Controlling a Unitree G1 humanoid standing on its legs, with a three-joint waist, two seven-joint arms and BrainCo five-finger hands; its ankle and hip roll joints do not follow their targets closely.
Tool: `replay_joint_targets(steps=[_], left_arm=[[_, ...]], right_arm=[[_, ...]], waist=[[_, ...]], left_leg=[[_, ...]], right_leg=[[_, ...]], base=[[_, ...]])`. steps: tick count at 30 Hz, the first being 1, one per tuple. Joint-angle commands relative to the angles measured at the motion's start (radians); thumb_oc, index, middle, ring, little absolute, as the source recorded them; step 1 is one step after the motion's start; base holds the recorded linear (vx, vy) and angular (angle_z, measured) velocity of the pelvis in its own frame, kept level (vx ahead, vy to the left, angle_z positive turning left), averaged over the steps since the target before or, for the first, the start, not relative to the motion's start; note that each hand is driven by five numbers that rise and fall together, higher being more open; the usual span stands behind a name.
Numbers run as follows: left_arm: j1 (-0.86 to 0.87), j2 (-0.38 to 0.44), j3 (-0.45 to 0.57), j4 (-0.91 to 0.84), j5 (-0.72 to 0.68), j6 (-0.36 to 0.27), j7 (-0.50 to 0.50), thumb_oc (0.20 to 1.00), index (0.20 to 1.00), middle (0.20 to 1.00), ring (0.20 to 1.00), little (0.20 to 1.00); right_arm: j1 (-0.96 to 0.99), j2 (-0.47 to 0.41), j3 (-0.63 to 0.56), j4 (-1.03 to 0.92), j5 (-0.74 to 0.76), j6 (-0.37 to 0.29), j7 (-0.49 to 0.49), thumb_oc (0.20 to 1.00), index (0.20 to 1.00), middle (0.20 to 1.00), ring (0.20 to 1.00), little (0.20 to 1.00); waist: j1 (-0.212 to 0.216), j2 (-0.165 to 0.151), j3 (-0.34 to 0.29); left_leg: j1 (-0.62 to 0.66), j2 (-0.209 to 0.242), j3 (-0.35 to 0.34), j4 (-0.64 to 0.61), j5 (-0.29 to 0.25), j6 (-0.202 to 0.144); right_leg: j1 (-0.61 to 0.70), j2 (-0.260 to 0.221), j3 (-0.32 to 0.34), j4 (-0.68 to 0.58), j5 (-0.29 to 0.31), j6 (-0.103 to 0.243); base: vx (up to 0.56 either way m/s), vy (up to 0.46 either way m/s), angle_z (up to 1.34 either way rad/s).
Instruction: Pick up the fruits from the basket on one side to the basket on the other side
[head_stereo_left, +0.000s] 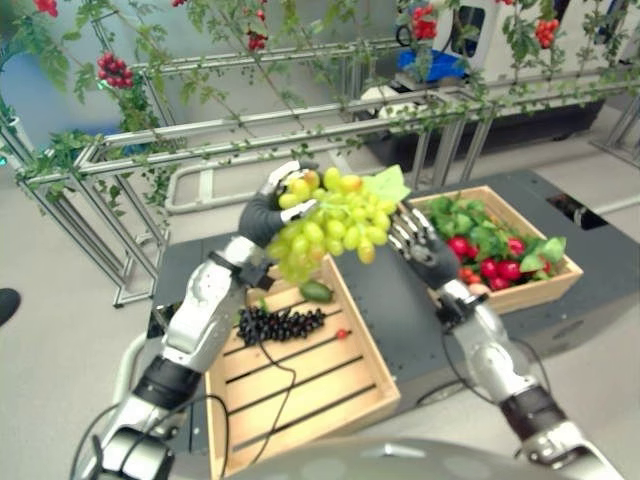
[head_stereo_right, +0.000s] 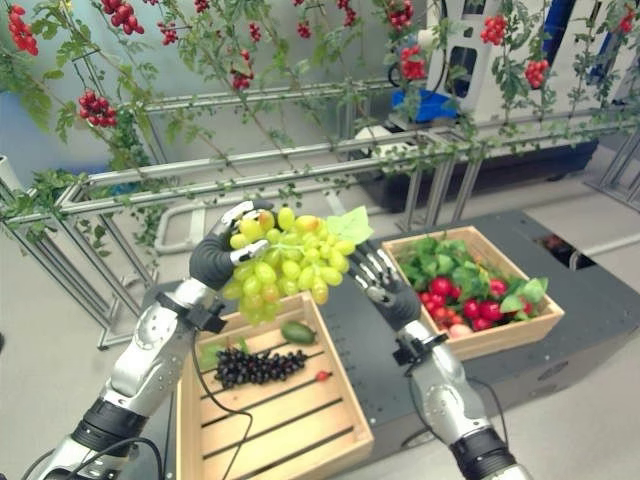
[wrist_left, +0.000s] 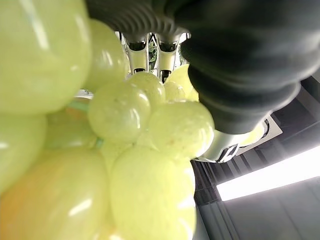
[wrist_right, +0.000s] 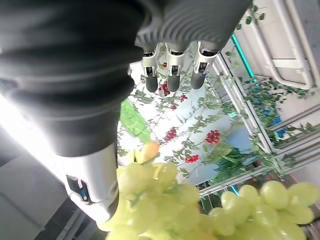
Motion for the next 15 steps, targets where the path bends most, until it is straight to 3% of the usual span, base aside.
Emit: replay_joint_targets(steps=[1, 15], left_arm=[[-0.051, -0.004, 0.048, 0.024, -0.032, -0.086, 0.010, 0.200, 0.200, 0.200, 0.200, 0.200], [-0.059, 0.004, -0.004, 0.010, -0.020, -0.077, -0.004, 0.200, 0.200, 0.200, 0.200, 0.200]], right_arm=[[-0.040, 0.048, 0.026, -0.011, 0.010, -0.024, 0.033, 1.000, 1.000, 1.000, 1.000, 1.000], [-0.116, 0.062, 0.098, -0.067, 0.010, -0.026, 0.029, 1.000, 1.000, 1.000, 1.000, 1.000]], waist=[[-0.005, -0.067, -0.029], [0.003, -0.067, -0.026]], left_leg=[[0.004, -0.098, 0.012, 0.057, -0.110, 0.071], [0.003, -0.096, 0.008, 0.062, -0.111, 0.071]], right_leg=[[0.076, -0.018, -0.008, -0.044, -0.011, 0.067], [0.076, -0.019, -0.010, -0.043, -0.012, 0.065]], base=[[0.00, 0.000, 0.00], [0.00, 0.000, 0.00]])
